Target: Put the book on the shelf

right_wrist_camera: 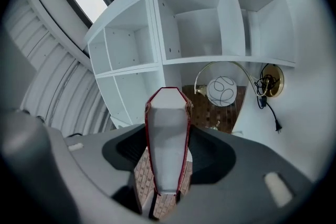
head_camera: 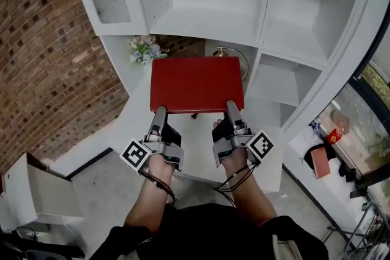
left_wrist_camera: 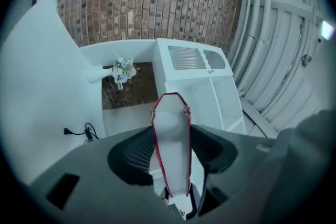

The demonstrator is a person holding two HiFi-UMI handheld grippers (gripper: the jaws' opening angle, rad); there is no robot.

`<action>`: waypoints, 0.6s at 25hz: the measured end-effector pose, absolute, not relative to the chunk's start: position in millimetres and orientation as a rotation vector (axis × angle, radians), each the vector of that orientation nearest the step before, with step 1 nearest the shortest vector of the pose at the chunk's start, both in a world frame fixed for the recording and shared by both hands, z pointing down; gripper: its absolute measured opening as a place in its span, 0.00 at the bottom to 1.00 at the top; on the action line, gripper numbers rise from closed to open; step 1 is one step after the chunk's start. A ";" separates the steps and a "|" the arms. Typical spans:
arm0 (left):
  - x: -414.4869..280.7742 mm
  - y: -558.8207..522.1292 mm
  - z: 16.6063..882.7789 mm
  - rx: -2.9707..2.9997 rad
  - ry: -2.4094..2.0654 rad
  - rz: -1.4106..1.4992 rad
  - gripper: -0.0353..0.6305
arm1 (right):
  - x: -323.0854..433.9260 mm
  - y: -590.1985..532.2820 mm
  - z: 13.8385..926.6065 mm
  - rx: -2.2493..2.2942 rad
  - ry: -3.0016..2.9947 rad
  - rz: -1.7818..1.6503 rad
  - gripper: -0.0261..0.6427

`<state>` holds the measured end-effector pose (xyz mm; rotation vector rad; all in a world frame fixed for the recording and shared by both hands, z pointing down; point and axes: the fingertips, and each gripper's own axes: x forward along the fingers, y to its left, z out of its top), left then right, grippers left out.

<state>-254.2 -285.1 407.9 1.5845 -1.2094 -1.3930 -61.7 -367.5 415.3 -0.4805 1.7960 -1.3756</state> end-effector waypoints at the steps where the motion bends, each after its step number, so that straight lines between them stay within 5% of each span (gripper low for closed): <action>1: -257.1 -293.7 405.3 1.606 -1.183 -1.371 0.38 | -62.1 -370.5 414.1 -0.503 1.780 -1.355 0.41; 15: -278.0 -353.5 379.6 1.746 -0.863 -1.158 0.38 | -68.4 -368.2 389.4 -0.733 1.624 -1.096 0.41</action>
